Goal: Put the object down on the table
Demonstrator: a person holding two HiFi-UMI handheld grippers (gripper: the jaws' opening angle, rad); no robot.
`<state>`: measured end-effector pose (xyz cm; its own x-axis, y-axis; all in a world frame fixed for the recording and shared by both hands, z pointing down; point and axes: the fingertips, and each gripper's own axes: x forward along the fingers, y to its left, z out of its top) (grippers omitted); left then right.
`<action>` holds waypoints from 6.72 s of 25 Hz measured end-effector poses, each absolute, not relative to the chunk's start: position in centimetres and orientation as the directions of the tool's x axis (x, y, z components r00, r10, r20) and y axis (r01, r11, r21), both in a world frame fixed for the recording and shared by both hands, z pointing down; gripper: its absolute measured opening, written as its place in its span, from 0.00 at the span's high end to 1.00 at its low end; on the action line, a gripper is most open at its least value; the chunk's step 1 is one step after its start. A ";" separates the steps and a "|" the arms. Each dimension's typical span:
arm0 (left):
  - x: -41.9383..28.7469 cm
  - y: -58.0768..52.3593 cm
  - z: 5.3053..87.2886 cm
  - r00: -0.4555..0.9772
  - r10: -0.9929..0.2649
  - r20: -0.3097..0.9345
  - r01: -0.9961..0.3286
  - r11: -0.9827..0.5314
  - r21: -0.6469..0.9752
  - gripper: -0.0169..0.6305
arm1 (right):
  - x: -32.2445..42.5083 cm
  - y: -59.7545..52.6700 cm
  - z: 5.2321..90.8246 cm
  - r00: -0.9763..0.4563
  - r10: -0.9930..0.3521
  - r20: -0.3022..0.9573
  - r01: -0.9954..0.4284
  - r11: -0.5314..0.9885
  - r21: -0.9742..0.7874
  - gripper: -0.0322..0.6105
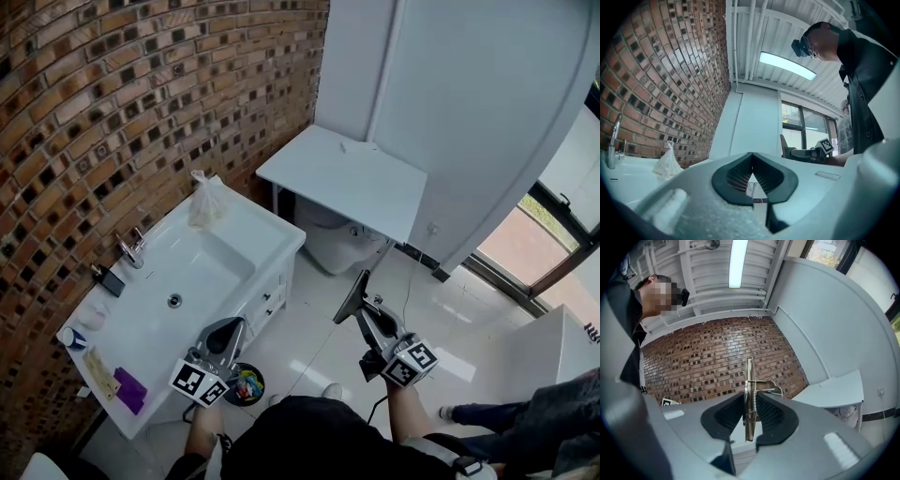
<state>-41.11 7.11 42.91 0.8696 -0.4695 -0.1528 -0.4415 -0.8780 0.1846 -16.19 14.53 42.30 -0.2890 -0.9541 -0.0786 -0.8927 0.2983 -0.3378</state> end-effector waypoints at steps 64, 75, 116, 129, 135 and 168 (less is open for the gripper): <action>-2.8 1.8 44.2 0.977 -0.161 -0.140 -0.137 -0.977 0.163 0.97 | 17.2 21.0 43.6 0.140 -0.988 -0.064 -0.938 -0.112 -0.327 0.81; 0.0 -5.5 44.2 0.979 -0.141 -0.146 -0.121 -0.984 0.134 0.97 | 19.3 12.2 43.4 0.114 -0.992 -0.056 -0.950 -0.093 -0.298 0.81; 15.7 -22.0 45.7 0.966 -0.243 -0.092 -0.227 -0.962 0.154 0.97 | 35.2 -11.2 44.4 -0.115 -0.993 -0.041 -0.946 0.122 -0.301 0.81; 23.2 -22.9 45.0 0.973 -0.223 -0.052 -0.219 -0.973 0.071 0.97 | 40.5 -14.7 44.1 -0.212 -0.973 -0.090 -0.923 0.230 -0.307 0.81; 23.5 -25.3 45.4 0.972 -0.229 -0.059 -0.223 -0.971 0.085 0.97 | 40.7 -17.8 45.0 -0.218 -0.973 -0.078 -0.908 0.231 -0.349 0.81; 25.5 -38.9 58.0 0.980 -0.163 0.118 -0.187 -0.953 0.239 0.97 | 38.5 -37.6 64.3 -0.290 -0.889 0.353 -0.653 -0.086 -0.753 0.81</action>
<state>25.47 -38.86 58.02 0.9796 -0.1627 0.1177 -0.1870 -0.9528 0.2393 38.45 -37.64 64.32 -0.2901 -0.8894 0.3532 -0.6528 -0.0859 -0.7527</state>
